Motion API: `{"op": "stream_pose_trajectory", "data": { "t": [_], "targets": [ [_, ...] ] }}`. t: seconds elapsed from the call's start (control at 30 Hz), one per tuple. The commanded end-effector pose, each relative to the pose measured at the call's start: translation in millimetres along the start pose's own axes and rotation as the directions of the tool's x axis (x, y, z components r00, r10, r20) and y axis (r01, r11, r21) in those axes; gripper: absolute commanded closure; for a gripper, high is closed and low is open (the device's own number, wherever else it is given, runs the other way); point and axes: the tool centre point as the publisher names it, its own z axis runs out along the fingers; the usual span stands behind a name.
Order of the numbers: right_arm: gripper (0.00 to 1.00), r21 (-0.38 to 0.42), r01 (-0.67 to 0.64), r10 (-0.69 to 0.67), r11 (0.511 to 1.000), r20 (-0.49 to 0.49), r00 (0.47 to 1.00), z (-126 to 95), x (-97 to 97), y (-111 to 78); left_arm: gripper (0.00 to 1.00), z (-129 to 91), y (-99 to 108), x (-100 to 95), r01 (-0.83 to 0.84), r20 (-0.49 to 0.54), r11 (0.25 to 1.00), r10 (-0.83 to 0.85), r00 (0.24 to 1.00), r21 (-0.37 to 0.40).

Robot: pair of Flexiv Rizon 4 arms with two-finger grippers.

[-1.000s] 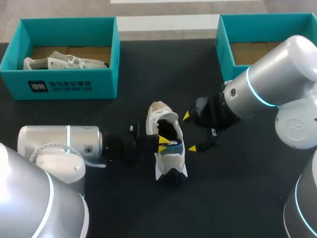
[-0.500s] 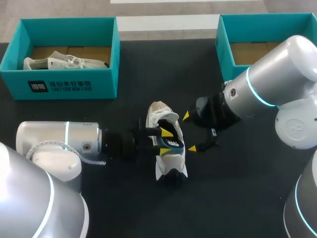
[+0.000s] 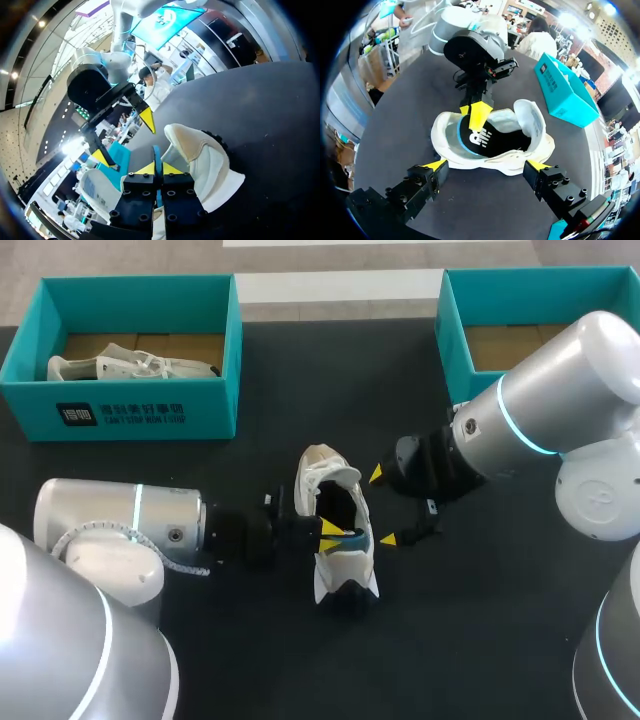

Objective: Take the shoe out of the shoebox, open the shoe tongue, remove and reinsert the insole, then place the shoe into the shoebox

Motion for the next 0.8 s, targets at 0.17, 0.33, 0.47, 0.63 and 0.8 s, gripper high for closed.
{"op": "stream_pose_trajectory", "data": {
  "t": [0.17, 0.33, 0.47, 0.63, 0.8],
  "targets": [
    [0.0, 0.0, 0.0, 0.0, 1.0, 0.003, 1.0, 1.2, 1.2, -0.1, 1.0, -2.6, 1.2, 3.7, 0.017, -0.079, 1.0, -0.018, 0.997, -0.006],
    [0.0, 0.0, 0.0, 0.0, 1.0, 0.003, 1.0, 1.2, 1.2, -0.1, 0.51, -13.6, -7.9, -8.1, 0.005, -0.047, 1.0, -0.004, 0.999, 0.014],
    [0.0, 0.0, 0.0, 0.0, 1.0, 0.003, 1.0, 1.2, 1.2, -0.1, 0.47, -20.2, -15.8, -18.5, -0.007, -0.037, 1.0, 0.008, 0.999, 0.03],
    [0.0, 0.0, 0.0, 0.0, 1.0, 0.003, 1.0, 1.2, 1.2, -0.1, 0.39, -26.4, -22.2, -31.1, -0.011, -0.057, 0.998, 0.014, 0.998, 0.059],
    [0.0, 0.0, 0.0, 0.0, 1.0, 0.003, 1.0, 1.2, 1.2, -0.1, 0.29, -27.1, -23.6, -36.0, -0.011, -0.107, 0.999, 0.016, 0.994, 0.05]
  ]
}}
